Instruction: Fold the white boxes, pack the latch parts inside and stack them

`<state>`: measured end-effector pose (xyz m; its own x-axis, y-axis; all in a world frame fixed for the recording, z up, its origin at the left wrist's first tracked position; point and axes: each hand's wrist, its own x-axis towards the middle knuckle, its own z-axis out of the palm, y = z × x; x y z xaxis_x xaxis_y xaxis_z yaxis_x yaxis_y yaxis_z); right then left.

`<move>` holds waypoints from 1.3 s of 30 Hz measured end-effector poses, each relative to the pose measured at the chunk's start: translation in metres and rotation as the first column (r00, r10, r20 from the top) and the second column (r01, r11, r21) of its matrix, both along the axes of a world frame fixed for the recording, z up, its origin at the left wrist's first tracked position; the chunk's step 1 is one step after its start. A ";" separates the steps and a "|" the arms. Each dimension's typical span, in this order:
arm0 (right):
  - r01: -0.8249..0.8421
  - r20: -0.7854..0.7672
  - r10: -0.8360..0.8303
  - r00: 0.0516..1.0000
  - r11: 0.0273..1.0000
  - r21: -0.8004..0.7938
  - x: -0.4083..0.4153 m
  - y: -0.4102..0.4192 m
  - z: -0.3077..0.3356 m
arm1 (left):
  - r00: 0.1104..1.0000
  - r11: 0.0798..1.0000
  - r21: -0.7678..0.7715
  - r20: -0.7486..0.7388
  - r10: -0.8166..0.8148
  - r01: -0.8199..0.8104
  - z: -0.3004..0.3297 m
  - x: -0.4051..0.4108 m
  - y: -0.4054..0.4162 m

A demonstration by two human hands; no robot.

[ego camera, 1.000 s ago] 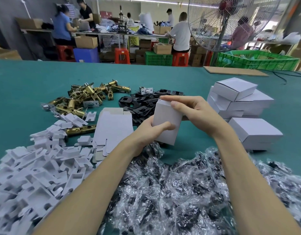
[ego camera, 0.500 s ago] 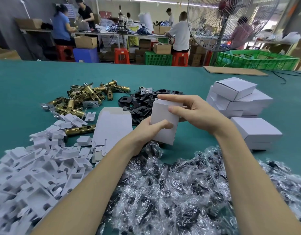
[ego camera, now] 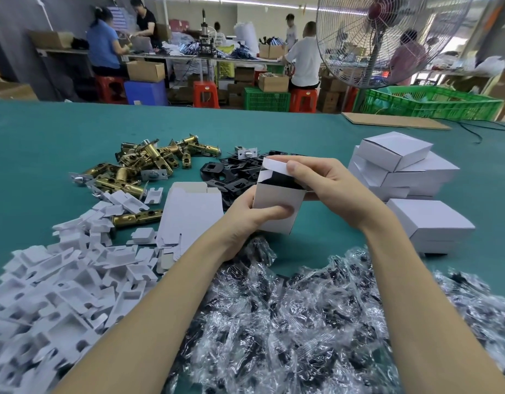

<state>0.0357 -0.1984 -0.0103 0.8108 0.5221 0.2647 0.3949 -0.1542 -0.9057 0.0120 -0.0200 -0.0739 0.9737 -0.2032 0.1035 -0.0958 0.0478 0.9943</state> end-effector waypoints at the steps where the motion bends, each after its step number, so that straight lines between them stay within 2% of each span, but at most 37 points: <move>1: -0.007 -0.004 0.007 1.000 1.000 0.001 0.000 0.000 0.000 | 1.000 1.000 -0.004 0.004 -0.001 0.001 0.000 -0.001 0.000; 5: -0.016 -0.005 0.016 1.000 1.000 0.023 -0.001 -0.002 0.001 | 1.000 0.998 -0.054 -0.018 0.011 -0.012 0.005 -0.003 -0.002; 9: 0.040 0.058 -0.040 0.998 0.999 0.008 -0.001 0.001 0.001 | 0.992 0.990 -0.112 -0.106 0.072 -0.084 0.012 -0.004 -0.004; 13: 0.069 0.119 -0.062 0.991 0.996 -0.060 -0.001 0.011 -0.003 | 0.988 0.980 -0.138 -0.081 0.132 -0.142 0.012 -0.005 -0.004; 25: 0.100 0.165 -0.084 0.983 0.991 -0.092 -0.001 0.017 -0.004 | 0.945 0.966 -0.027 -0.218 0.245 -0.257 0.025 0.002 -0.002; 35: 0.081 0.170 -0.058 0.984 0.988 -0.133 -0.005 0.026 -0.001 | 0.937 0.960 -0.069 -0.247 0.248 -0.272 0.026 0.002 0.003; 39: 0.086 0.117 -0.077 0.990 0.993 -0.075 -0.001 0.021 -0.007 | 0.969 0.985 -0.051 -0.196 0.151 -0.164 0.025 -0.003 0.007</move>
